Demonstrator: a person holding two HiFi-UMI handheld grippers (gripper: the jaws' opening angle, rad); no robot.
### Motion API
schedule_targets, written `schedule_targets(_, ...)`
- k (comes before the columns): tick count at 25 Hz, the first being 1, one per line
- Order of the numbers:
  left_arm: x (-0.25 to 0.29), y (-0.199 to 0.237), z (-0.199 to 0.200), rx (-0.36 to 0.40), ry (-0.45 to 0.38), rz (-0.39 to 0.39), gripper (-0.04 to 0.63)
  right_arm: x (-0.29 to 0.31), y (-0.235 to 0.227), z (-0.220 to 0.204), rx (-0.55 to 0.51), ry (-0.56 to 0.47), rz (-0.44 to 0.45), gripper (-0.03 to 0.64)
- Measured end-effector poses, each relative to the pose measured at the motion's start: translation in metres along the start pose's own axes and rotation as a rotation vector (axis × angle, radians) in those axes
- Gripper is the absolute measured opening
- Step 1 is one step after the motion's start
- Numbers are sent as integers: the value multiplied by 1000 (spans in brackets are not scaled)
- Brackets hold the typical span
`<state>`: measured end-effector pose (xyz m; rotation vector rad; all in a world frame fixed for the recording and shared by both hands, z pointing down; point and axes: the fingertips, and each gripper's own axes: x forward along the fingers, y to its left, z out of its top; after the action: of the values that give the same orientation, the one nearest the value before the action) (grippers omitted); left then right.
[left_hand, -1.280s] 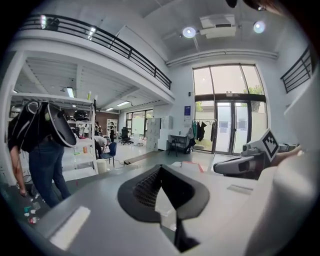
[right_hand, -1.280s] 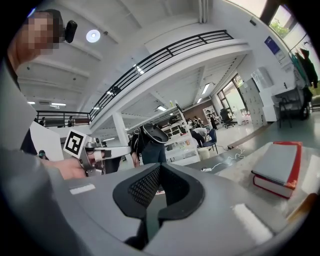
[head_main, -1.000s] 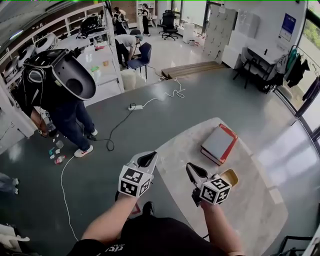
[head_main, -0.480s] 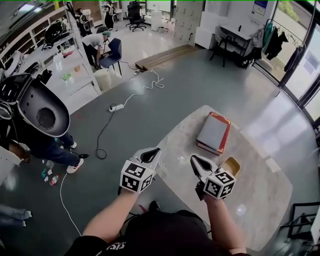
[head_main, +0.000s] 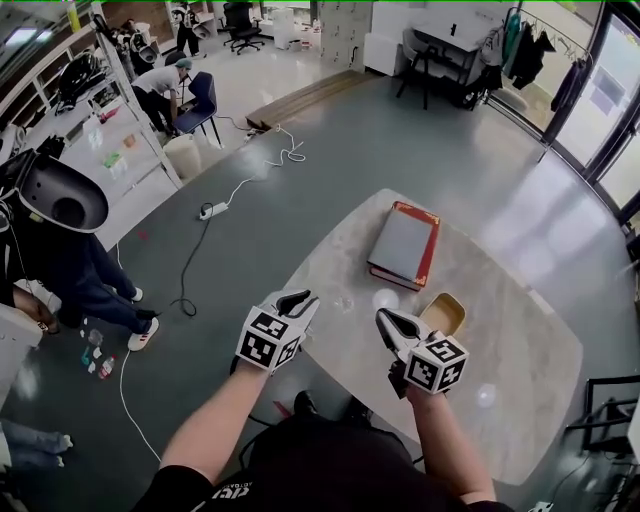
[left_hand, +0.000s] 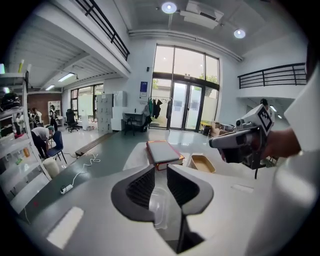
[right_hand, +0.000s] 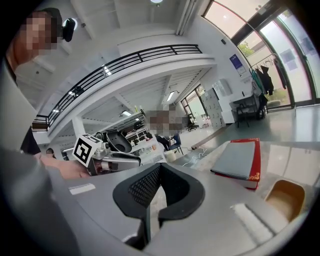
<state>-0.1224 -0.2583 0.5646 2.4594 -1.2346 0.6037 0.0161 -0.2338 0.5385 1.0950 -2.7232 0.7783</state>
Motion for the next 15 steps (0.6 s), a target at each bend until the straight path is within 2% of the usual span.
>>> schedule_targets(15,69,-34,-56,45,234,-113,161,-34,-41,-28,72,15,-59,14)
